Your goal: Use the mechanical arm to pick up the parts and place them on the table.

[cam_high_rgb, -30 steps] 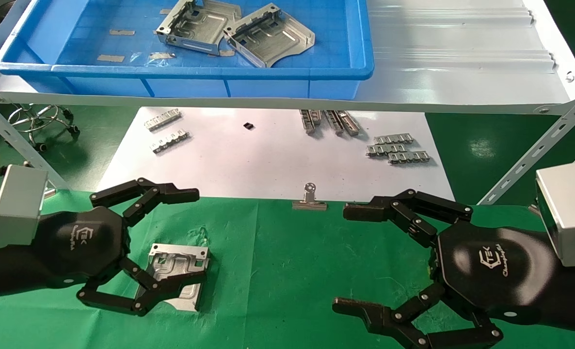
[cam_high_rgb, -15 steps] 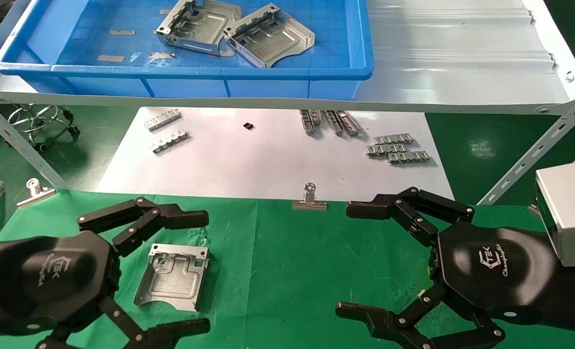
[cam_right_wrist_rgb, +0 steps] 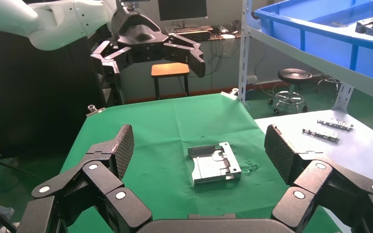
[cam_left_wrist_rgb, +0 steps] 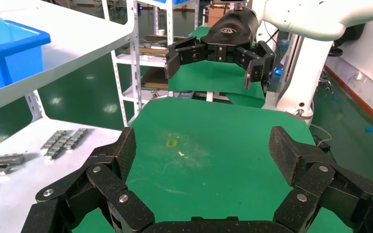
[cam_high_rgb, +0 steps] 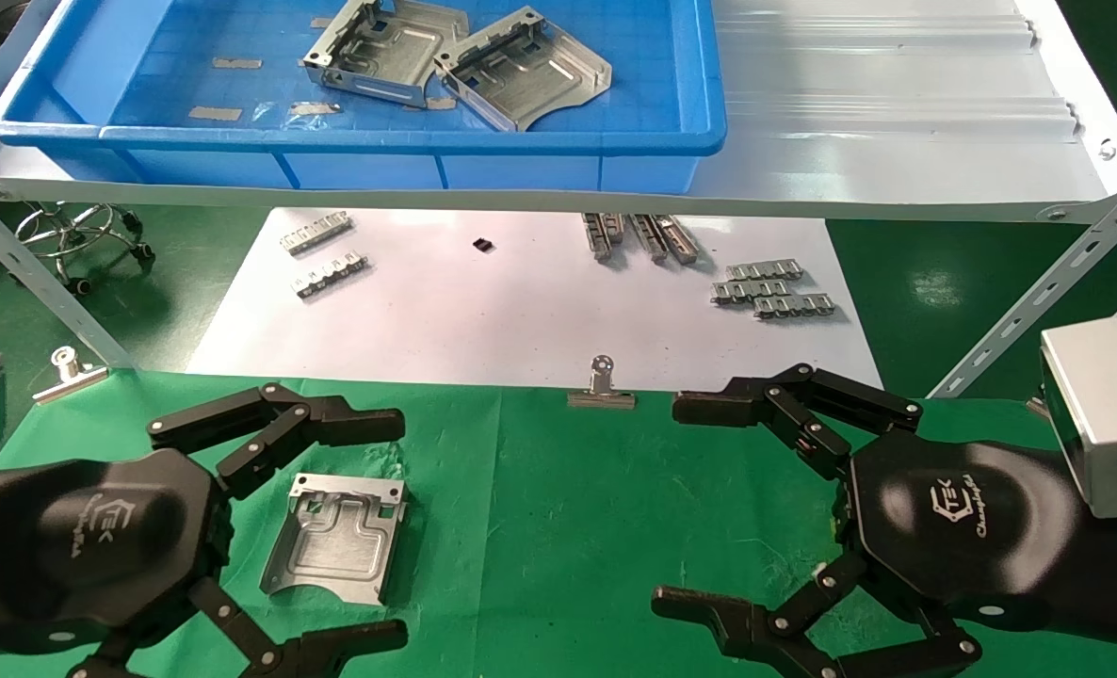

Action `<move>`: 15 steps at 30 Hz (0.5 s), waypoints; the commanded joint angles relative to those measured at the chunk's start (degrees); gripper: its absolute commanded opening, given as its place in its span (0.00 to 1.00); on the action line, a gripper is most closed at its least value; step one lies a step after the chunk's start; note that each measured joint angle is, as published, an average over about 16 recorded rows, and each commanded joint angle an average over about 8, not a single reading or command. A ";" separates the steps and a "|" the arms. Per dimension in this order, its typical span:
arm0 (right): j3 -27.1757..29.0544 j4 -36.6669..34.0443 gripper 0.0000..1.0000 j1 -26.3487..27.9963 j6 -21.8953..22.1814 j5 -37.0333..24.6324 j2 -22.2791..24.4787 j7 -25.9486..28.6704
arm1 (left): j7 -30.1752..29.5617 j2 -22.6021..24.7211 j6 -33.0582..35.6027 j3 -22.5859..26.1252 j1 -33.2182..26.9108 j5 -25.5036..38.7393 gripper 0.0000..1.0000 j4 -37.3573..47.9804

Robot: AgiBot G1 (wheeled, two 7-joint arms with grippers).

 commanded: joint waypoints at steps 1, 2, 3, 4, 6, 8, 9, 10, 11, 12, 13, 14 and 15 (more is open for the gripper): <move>0.00 0.00 1.00 0.00 0.00 0.00 0.00 0.00 | 0.12 0.05 0.03 0.13 -0.12 0.10 1.00 0.25; 0.00 0.00 1.00 0.00 0.00 0.00 0.00 0.00 | 0.16 0.07 0.04 0.16 -0.17 0.13 1.00 0.33; 0.00 0.00 1.00 0.00 0.00 0.00 0.00 0.00 | 0.20 0.09 0.05 0.20 -0.21 0.16 1.00 0.40; 0.00 0.00 1.00 0.00 0.00 0.00 0.00 0.00 | 0.23 0.11 0.06 0.24 -0.25 0.18 1.00 0.46; 0.00 0.00 1.00 0.00 0.00 0.00 0.00 0.00 | 0.29 0.14 0.07 0.30 -0.32 0.21 1.00 0.58; 0.00 0.00 1.00 0.00 0.00 0.00 0.00 0.00 | 0.34 0.16 0.08 0.36 -0.38 0.25 1.00 0.68; 0.00 0.00 1.00 0.00 0.00 0.00 0.00 0.00 | 0.36 0.17 0.08 0.38 -0.40 0.27 1.00 0.72; 0.00 0.00 1.00 0.00 0.00 0.00 0.00 0.00 | 0.38 0.18 0.09 0.40 -0.43 0.29 1.00 0.76; 0.00 0.00 1.00 0.00 0.00 0.00 0.00 0.00 | 0.39 0.19 0.09 0.42 -0.45 0.30 1.00 0.80; 0.00 0.00 1.00 0.00 0.00 0.00 0.00 0.00 | 0.41 0.19 0.10 0.44 -0.47 0.32 1.00 0.83; 0.00 0.00 1.00 0.00 0.00 0.00 0.00 0.00 | 0.42 0.20 0.10 0.46 -0.49 0.33 1.00 0.87; 0.00 0.00 1.00 0.00 0.00 0.00 0.00 0.00 | 0.44 0.21 0.10 0.47 -0.50 0.34 1.00 0.90; 0.00 0.00 1.00 0.00 0.00 0.00 0.00 0.00 | 0.45 0.21 0.11 0.48 -0.51 0.35 1.00 0.93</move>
